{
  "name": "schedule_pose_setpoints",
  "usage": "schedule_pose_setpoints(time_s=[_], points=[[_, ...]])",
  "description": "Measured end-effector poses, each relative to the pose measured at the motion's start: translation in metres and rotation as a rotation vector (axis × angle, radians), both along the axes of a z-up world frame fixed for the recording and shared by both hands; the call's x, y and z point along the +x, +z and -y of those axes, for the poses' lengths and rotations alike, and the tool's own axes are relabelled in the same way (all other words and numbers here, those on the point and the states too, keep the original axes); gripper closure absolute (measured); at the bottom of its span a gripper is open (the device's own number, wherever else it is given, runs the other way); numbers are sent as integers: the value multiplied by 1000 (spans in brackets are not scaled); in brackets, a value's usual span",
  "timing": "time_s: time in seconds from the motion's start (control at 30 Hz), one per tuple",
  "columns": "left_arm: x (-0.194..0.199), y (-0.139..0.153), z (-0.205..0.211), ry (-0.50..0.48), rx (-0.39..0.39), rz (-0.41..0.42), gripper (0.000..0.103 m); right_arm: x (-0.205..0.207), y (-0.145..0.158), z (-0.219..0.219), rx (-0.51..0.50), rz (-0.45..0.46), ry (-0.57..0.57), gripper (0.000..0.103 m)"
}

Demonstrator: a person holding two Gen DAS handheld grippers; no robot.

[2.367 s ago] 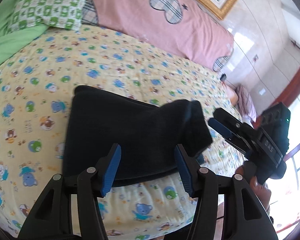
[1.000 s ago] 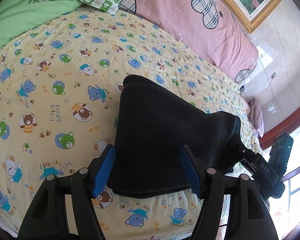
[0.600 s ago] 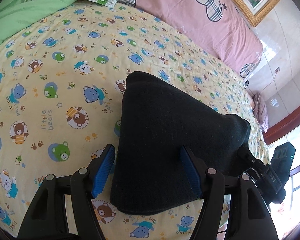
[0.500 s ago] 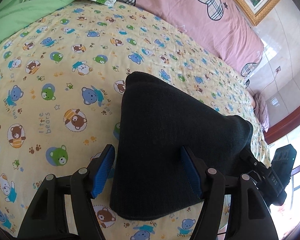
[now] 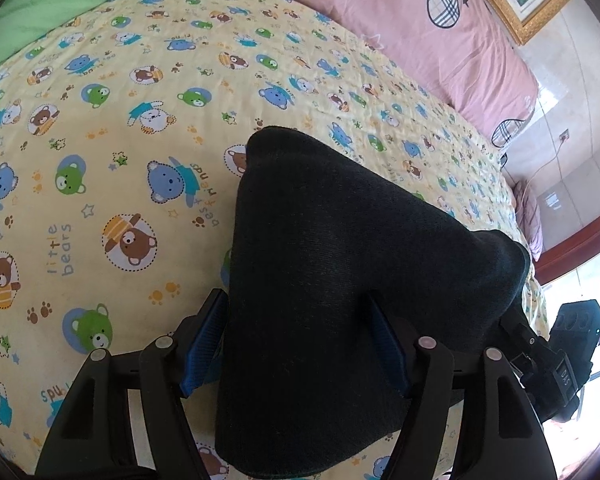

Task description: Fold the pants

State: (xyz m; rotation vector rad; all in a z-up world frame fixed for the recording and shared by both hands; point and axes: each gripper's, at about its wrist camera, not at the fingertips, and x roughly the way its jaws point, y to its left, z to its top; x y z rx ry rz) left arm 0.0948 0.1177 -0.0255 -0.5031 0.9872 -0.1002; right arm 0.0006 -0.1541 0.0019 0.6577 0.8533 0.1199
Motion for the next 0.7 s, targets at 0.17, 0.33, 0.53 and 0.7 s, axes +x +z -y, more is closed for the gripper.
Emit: schedule_pose_setpoints(time_s=[0.17, 0.33, 0.53, 0.7], points=[[1, 3, 7, -8, 40, 11, 45, 1, -2, 0, 34, 7, 22, 37], [-3, 11, 13, -27, 66, 39, 61, -1, -1, -3, 59, 12, 35, 44], [-11, 20, 13, -29, 64, 65, 72, -5, 7, -10, 49, 35, 25, 50], [-22, 32, 11, -25, 49, 93, 74, -6, 14, -14, 49, 52, 29, 53]])
